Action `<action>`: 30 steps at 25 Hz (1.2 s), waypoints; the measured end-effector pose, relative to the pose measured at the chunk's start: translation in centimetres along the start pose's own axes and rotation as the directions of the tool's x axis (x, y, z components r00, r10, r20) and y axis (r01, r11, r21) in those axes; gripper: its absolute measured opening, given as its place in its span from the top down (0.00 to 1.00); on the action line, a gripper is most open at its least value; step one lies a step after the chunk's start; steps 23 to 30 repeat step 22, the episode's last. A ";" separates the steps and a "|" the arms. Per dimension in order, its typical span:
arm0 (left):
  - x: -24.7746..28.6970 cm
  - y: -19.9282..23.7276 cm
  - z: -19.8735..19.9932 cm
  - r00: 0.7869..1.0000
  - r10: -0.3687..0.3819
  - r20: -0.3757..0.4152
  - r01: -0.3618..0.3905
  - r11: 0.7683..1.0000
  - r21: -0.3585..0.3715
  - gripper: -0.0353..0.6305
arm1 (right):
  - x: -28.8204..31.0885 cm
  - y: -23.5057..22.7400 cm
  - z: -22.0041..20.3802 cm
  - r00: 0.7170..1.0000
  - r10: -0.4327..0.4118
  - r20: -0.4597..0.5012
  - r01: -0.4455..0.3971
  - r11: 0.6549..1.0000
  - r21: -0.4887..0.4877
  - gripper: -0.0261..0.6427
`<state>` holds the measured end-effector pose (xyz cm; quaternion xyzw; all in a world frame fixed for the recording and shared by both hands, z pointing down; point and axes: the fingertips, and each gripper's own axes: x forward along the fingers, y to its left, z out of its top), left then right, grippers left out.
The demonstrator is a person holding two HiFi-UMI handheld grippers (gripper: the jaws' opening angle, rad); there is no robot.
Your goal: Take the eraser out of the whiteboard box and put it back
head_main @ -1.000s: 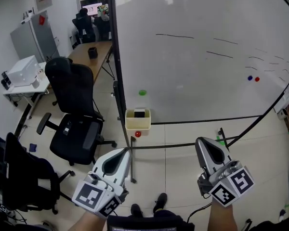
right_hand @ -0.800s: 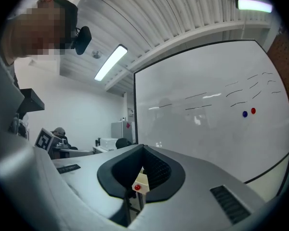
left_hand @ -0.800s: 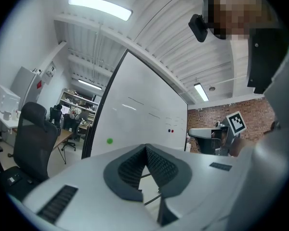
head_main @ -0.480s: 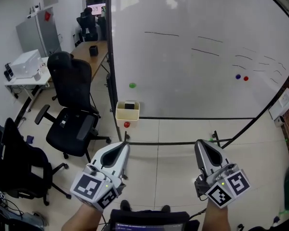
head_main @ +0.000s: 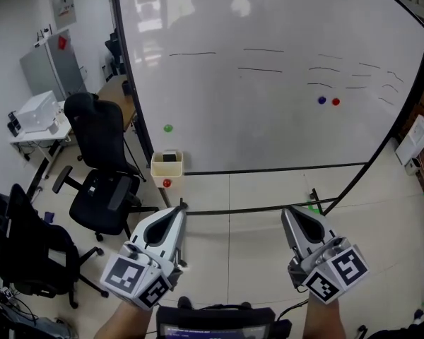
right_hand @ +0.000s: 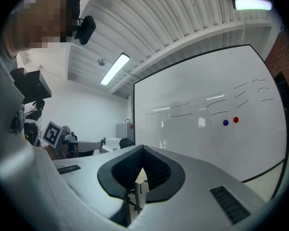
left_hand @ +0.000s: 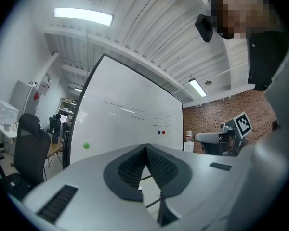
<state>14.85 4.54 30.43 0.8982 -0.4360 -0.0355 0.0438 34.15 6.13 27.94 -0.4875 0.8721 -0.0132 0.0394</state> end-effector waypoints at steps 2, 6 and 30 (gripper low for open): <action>0.0 -0.4 0.2 1.000 0.006 0.001 -0.006 1.000 0.003 0.89 | -0.6 -0.4 0.4 1.000 0.000 0.009 0.000 1.000 0.001 0.93; 0.0 -0.6 0.1 1.000 0.015 0.001 -0.015 1.000 0.004 0.89 | -1.0 -0.7 0.3 1.000 -0.002 0.008 0.002 1.000 -0.001 0.93; -1.7 0.4 0.6 1.000 0.030 0.005 -0.030 1.000 0.002 0.89 | -0.8 0.7 0.2 1.000 -0.006 0.007 0.006 1.000 0.001 0.93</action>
